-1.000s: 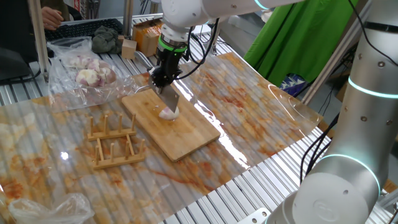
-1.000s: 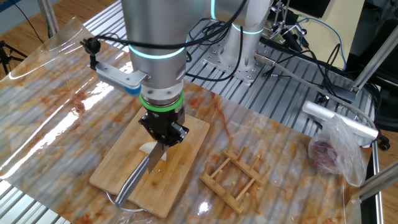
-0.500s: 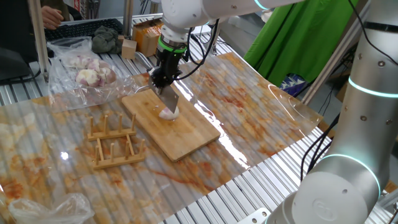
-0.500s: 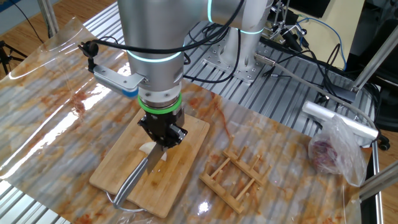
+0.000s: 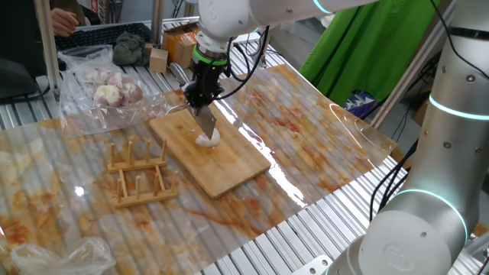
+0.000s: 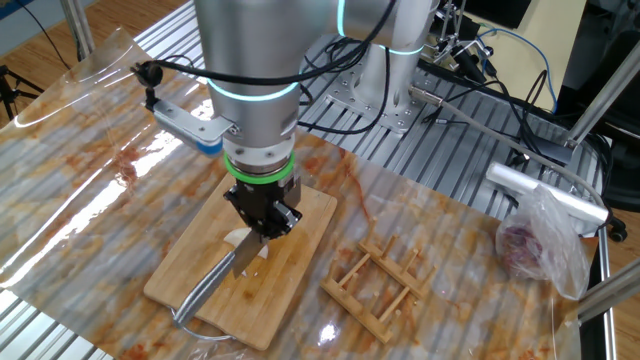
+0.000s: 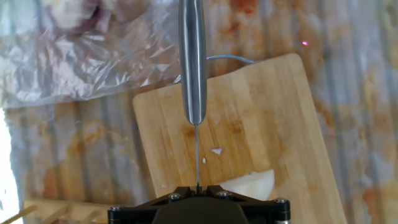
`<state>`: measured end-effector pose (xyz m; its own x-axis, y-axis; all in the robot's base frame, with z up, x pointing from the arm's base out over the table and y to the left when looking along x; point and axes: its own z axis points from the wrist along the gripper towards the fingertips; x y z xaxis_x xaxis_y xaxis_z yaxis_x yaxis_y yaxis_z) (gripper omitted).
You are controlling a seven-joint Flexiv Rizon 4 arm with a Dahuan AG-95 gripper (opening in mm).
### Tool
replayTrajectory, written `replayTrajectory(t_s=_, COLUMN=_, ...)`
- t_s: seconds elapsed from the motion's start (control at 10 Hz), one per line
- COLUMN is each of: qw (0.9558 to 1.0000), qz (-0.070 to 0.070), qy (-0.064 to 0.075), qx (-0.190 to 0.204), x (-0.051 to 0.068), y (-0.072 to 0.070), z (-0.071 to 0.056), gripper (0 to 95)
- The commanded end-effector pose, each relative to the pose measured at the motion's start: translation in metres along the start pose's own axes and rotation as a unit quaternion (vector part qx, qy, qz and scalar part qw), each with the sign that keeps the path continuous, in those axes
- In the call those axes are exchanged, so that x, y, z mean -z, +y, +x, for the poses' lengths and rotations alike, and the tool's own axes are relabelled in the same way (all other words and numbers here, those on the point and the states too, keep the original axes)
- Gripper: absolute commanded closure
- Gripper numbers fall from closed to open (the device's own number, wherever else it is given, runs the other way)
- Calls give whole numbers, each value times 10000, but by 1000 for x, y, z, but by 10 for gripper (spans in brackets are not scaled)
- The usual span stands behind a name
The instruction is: Chop the onions
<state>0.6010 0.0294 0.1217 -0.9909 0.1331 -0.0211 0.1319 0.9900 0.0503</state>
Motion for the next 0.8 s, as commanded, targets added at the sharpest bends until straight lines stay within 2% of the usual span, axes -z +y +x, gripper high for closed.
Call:
replayTrajectory(t_s=0.1, qw=9990, qz=111, qy=54, qx=-427, x=0, y=0, z=-1, gripper=950)
replayTrajectory(t_s=0.2, qw=9994, qz=194, qy=-18, qx=-298, x=0, y=0, z=-1, gripper=950)
replayTrajectory(t_s=0.4, qw=9998, qz=155, qy=13, qx=-113, x=0, y=0, z=-1, gripper=950)
replayTrajectory(t_s=0.5, qw=9998, qz=149, qy=1, qx=102, x=-3, y=-6, z=1, gripper=950)
replayTrajectory(t_s=0.6, qw=9998, qz=120, qy=-16, qx=149, x=-4, y=-8, z=3, gripper=950)
replayTrajectory(t_s=0.8, qw=9993, qz=112, qy=-198, qx=280, x=-8, y=-10, z=13, gripper=950)
